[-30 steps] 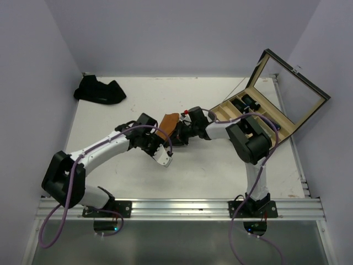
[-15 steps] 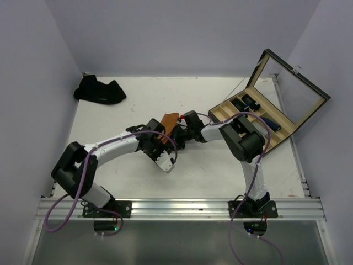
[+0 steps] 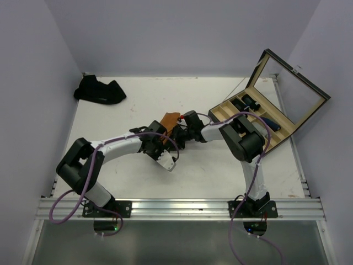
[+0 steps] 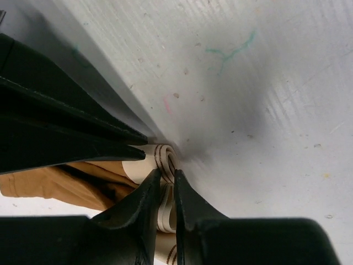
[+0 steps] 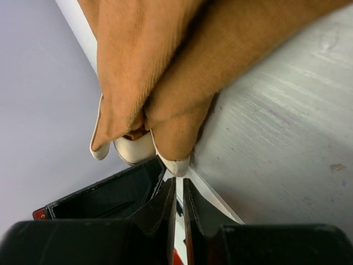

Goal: Roll the underwear

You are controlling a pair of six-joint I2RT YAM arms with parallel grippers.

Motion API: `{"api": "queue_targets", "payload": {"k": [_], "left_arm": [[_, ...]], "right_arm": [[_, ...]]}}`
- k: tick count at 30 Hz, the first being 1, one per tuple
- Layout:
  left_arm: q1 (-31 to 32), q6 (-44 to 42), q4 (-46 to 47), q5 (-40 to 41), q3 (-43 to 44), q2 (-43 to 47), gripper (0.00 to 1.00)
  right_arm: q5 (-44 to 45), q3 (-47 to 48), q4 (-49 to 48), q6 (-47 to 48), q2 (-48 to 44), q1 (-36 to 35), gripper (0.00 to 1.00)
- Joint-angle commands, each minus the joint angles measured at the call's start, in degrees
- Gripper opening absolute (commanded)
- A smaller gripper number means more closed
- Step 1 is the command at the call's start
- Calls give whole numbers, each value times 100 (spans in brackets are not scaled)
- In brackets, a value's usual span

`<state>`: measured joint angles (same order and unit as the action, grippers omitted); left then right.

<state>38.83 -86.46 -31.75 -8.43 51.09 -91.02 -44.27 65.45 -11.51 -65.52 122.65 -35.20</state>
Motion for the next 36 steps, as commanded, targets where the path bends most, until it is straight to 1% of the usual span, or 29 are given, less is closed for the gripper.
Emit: {"api": "queue_targets", "payload": {"k": [1,6,10,14,19,20,26,30,32,35,36], "left_arm": [[46,304,213,211,102,58,18],[46,831,-24,-211,287,137,12],[46,1349,-192,-572,428,50,0],[11,2095,-156,-931,595,-12,0],[-112,2616,-77,-1231,630,-91,0],[-156,2825,-51,-1258,648,-100,0],[-551,3635,256,-1556,613,-292,0],[-850,4259,572,-1794,560,-416,0],[-1078,4523,687,-2127,569,-373,0],[-1351,4769,723,-2549,647,-241,12],[-1447,4813,723,-2663,674,-188,15]], "right_arm": [[112,-68,404,-84,163,22,15],[129,-76,404,-49,172,22,15],[138,-111,404,-49,145,22,14],[147,-190,360,-58,93,22,14],[129,-252,298,-93,57,22,13],[129,-252,307,-93,31,31,13],[68,-252,228,-40,-127,31,13],[59,-173,376,267,-469,66,14],[76,-147,412,390,-689,110,16],[94,-68,518,566,-935,206,17],[120,-15,701,671,-997,250,18]]}}
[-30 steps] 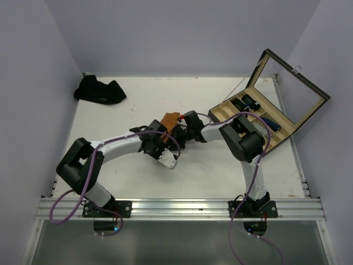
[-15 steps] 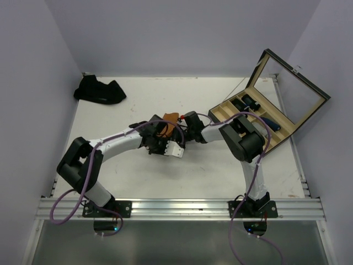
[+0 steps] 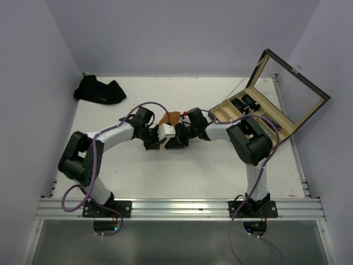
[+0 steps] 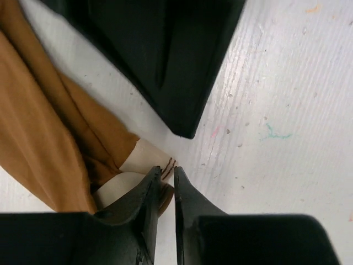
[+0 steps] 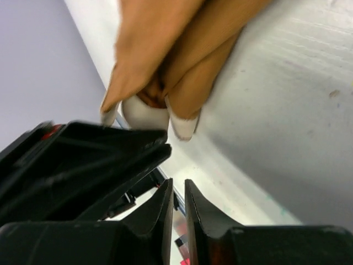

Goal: Roll the underwear

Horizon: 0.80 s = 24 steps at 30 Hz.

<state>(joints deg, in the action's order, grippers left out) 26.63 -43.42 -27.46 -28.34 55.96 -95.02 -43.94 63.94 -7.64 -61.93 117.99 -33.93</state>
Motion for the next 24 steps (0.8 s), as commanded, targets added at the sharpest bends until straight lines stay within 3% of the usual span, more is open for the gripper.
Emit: {"api": "queue_targets", "payload": {"k": [1,3,6,10,13,19,24], "left_arm": [[-281,640,303,-873,204,351,20],[-421,764,277,-1059,257,519,32],[-466,826,233,-1113,292,853,39],[-484,826,163,-911,257,1143,40],[-466,694,144,-815,187,1249,41],[69,264,435,178,-59,1258,55],[500,123,216,399,29,969,75]], "right_arm": [[157,197,429,592,-645,202,19],[376,434,980,953,-769,308,22],[1062,820,1727,1726,-848,484,26],[1879,1225,2240,2369,-699,616,27],[2126,1637,2468,2501,-383,633,30],[2399,2069,2636,2625,83,651,34],[2724,2456,2846,2704,329,651,36]]}}
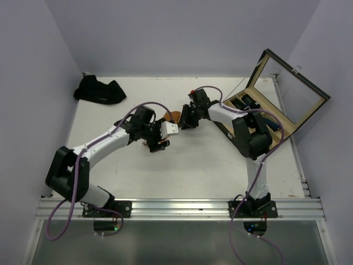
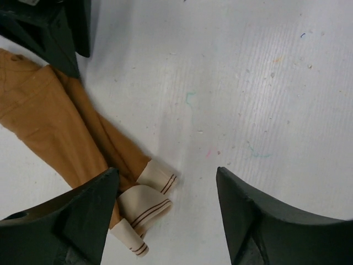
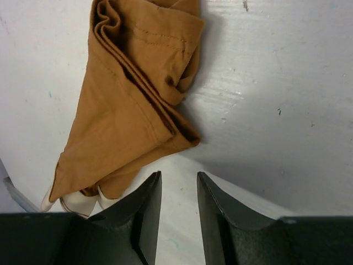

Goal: Roll the underwear

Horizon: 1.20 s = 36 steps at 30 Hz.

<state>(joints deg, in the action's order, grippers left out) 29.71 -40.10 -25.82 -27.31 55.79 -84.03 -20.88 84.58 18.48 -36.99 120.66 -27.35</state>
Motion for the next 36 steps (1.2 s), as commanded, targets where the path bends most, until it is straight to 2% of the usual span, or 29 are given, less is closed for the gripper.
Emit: {"api": "queue_targets", "payload": {"k": [1,9,13,20,26,36], "left_arm": [[236,-261,-79,305,90,-297,76],[342,150,-380,577,678,-1194,82],[395,458,-458,929,986,-1423,83],[641,907,-1116,1535,1592,-2029,84],[685,1083,-1267,1861,1532,-2328,84],[685,960,-1390,1764,1373,-2171,85]], "right_arm": [[453,437,244,219,106,-7,37],[146,586,-46,52,476,2,38],[93,666,-64,17,599,19,34],[-30,622,-116,-10,616,37,10],[-82,648,-116,-36,581,72,0],[-179,727,-117,-27,502,134,0]]}}
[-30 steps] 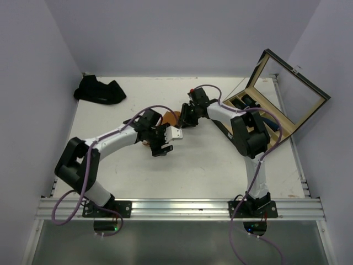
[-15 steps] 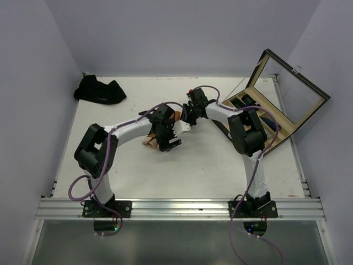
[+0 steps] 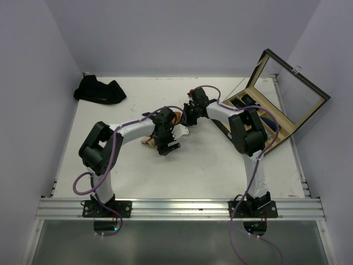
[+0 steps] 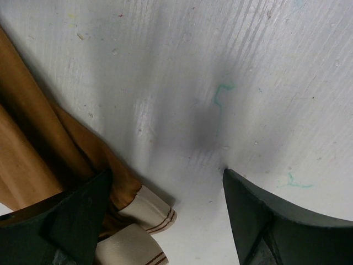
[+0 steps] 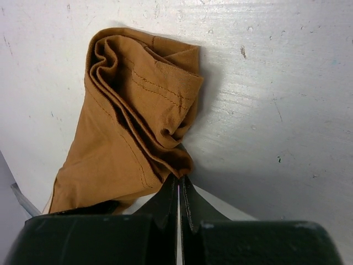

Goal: Roll the underwear

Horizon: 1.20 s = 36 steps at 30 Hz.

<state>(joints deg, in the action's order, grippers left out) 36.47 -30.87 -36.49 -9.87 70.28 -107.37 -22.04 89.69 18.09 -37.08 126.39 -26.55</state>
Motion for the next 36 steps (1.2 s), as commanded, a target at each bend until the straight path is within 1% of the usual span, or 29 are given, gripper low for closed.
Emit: {"api": "queue_targets", "payload": {"k": [1,7,12,18,21,25,29,36], "left_arm": [[18,37,-324,46,-59,199,85],[211,143,-613,608,406,340,86],[299,284,-895,846,539,261,86],[352,407,-1088,750,504,252,87],[352,433,-1062,776,346,304,87],[352,459,-1027,592,162,322,87],[352,319,-966,311,-75,261,87],[343,134,-913,143,-410,164,86]], "right_arm": [[-81,233,-69,-19,-62,53,0],[-142,216,-77,-62,-79,62,0],[-186,224,-86,-45,-62,62,0],[-177,145,-77,17,-114,70,0],[-177,128,-60,34,-132,71,0],[-151,128,-60,52,-141,71,0],[-151,154,-60,61,-176,79,0],[-151,285,-16,113,-246,132,0]]}}
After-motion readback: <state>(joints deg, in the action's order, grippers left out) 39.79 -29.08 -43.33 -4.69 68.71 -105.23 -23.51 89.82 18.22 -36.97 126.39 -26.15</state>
